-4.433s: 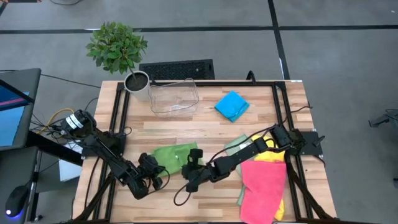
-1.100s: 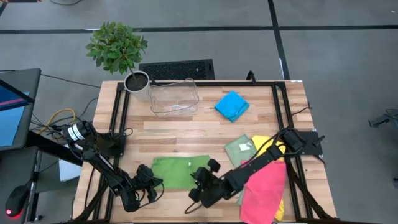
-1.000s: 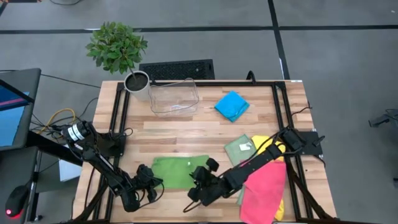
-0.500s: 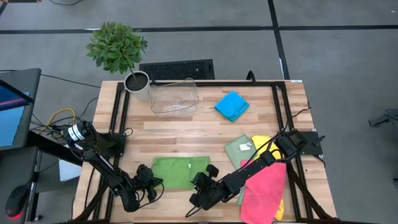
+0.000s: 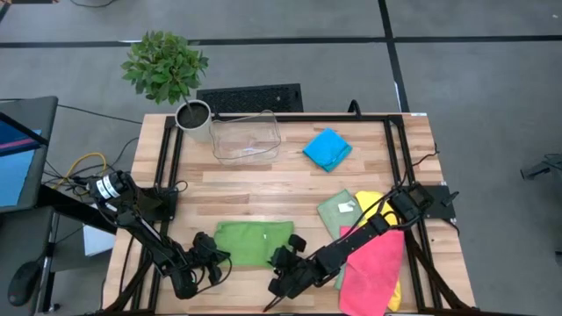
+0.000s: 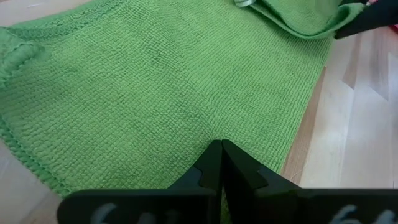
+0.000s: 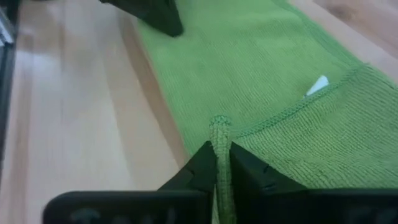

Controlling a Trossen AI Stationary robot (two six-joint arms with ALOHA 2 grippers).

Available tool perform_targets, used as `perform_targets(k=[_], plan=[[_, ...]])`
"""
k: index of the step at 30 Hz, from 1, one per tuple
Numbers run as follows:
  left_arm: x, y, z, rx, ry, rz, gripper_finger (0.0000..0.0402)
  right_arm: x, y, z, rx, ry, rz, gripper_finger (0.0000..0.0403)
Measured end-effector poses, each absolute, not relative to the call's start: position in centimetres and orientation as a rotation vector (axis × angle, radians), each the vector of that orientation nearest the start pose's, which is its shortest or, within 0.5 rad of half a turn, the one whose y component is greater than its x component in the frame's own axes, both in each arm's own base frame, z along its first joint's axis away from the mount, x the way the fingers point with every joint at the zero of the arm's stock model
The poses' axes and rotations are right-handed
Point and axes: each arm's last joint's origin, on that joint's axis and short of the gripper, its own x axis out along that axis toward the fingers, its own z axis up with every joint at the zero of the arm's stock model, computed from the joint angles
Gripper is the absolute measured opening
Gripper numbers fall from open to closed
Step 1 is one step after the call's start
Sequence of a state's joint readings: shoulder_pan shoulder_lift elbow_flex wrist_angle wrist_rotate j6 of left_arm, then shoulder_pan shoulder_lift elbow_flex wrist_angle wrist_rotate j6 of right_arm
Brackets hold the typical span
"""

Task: Fold microfiber towels
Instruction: Fold the green microfiber cloth

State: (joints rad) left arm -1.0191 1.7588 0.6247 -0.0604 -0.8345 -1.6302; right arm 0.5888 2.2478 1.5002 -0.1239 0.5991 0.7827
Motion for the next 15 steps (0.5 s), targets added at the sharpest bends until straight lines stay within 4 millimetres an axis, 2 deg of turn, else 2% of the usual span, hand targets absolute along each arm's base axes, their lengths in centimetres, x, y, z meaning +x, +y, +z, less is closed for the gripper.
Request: perform_targets(k=[10, 15], plan=[[15.5, -21.0, 8.6, -0.615, 0.584, 0.398, 0.0000, 40.3, 23.9, 11.9, 0.241, 0.636, -0.256, 0.0154], [15.5, -21.1, 8.6, -0.618, 0.579, 0.397, 0.0000, 40.7, 23.3, 12.4, 0.175, 0.626, -0.237, 0.0189]])
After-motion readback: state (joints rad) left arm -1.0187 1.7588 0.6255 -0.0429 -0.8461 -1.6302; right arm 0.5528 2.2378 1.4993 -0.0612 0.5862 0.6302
